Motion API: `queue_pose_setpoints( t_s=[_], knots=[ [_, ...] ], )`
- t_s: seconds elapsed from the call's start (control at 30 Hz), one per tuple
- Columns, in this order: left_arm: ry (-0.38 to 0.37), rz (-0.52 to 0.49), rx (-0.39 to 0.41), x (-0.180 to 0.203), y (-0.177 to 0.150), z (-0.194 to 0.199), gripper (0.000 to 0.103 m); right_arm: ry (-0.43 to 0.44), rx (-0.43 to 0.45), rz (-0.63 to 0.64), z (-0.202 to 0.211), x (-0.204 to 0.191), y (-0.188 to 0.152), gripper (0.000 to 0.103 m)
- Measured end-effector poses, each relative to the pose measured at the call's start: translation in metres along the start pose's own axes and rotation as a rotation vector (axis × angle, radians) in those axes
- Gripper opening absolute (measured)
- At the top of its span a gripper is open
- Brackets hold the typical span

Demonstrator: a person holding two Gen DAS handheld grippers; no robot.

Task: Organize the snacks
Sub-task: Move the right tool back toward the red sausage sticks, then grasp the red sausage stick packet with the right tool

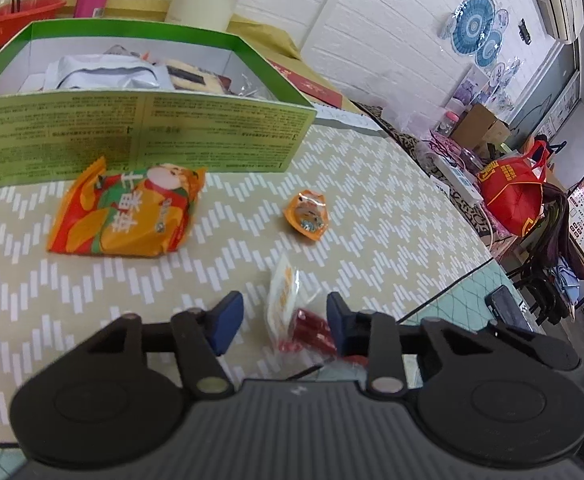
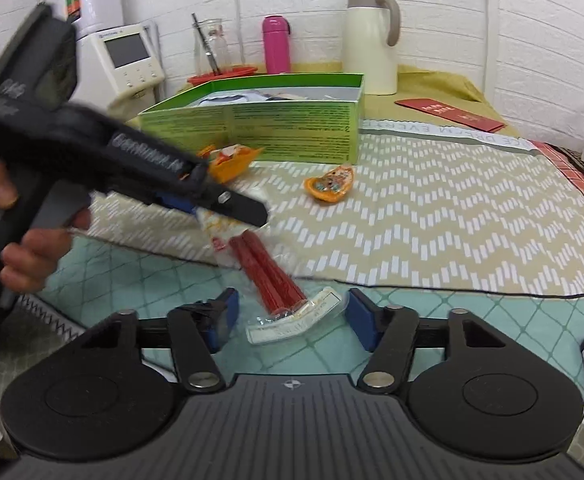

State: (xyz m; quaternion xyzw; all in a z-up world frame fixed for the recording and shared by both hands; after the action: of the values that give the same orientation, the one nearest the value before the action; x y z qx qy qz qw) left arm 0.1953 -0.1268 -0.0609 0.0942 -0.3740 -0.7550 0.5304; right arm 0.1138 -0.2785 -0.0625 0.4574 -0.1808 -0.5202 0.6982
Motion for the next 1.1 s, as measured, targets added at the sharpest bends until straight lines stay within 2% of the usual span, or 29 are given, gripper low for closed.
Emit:
queue_pose_setpoints(
  t_s=[0.1,0.2,0.27,0.3,0.33,0.4,0.47,0.5,0.53,0.57,0.63,0.73,0.9,0.93,1.1],
  knots=[
    [-0.001,0.009,-0.013,0.0,-0.007,0.007,0.025,-0.025,0.02,-0.033,0.002,0.004,0.0,0.096],
    [0.007,0.01,0.003,0.0,-0.01,0.011,0.025,-0.014,0.025,-0.051,0.01,0.003,-0.005,0.097],
    [0.008,0.013,0.03,0.001,-0.003,0.012,0.033,-0.009,0.029,-0.08,0.015,0.002,-0.007,0.099],
    [0.013,0.015,0.039,0.001,0.002,0.01,0.052,-0.006,0.036,-0.098,0.018,0.002,-0.007,0.1],
    [0.017,0.017,0.049,0.001,0.007,0.009,0.059,-0.002,0.044,-0.113,0.02,0.002,-0.008,0.1],
    [0.008,0.001,0.043,0.004,0.014,0.002,0.059,0.005,0.055,-0.15,0.022,0.002,-0.009,0.1],
    [0.001,-0.019,0.02,0.006,0.015,-0.004,0.044,0.006,0.061,-0.182,0.021,0.004,-0.01,0.098],
    [-0.002,-0.025,0.008,0.007,0.014,-0.007,0.032,0.003,0.07,-0.187,0.02,0.004,-0.01,0.097],
    [-0.003,-0.023,-0.006,0.007,0.012,-0.009,0.032,-0.006,0.075,-0.192,0.019,0.005,-0.01,0.094],
    [-0.006,-0.023,-0.011,0.007,0.011,-0.011,0.029,-0.013,0.079,-0.196,0.018,0.006,-0.008,0.084],
    [-0.01,-0.03,-0.011,0.008,0.009,-0.011,0.026,-0.014,0.089,-0.211,0.015,0.008,-0.007,0.071],
    [-0.011,-0.042,-0.008,0.011,0.008,-0.012,0.026,-0.001,0.102,-0.225,0.012,0.011,-0.005,0.059],
    [-0.02,-0.041,-0.011,0.013,0.005,-0.013,0.01,0.02,0.119,-0.27,0.014,0.014,-0.005,0.058],
    [-0.02,-0.036,-0.01,0.012,0.004,-0.013,0.01,0.028,0.121,-0.28,0.014,0.014,-0.005,0.062],
    [-0.021,-0.033,-0.004,0.013,0.004,-0.013,0.009,0.021,0.136,-0.302,0.014,0.016,-0.004,0.062]
  ],
)
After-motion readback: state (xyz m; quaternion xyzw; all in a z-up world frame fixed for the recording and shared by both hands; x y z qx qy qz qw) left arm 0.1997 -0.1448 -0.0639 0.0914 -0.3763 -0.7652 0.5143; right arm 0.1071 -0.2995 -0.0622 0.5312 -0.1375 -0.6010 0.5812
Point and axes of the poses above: each gripper's, at about its wrist camera, not at the fingertips, and z roughly against the way its jaws point, x to its right, y to its top, the point moved 7 cm from there along -z, roughly the way its jaws point, and after that the axes turned 13 degrees about y, right-handed, at the moved point
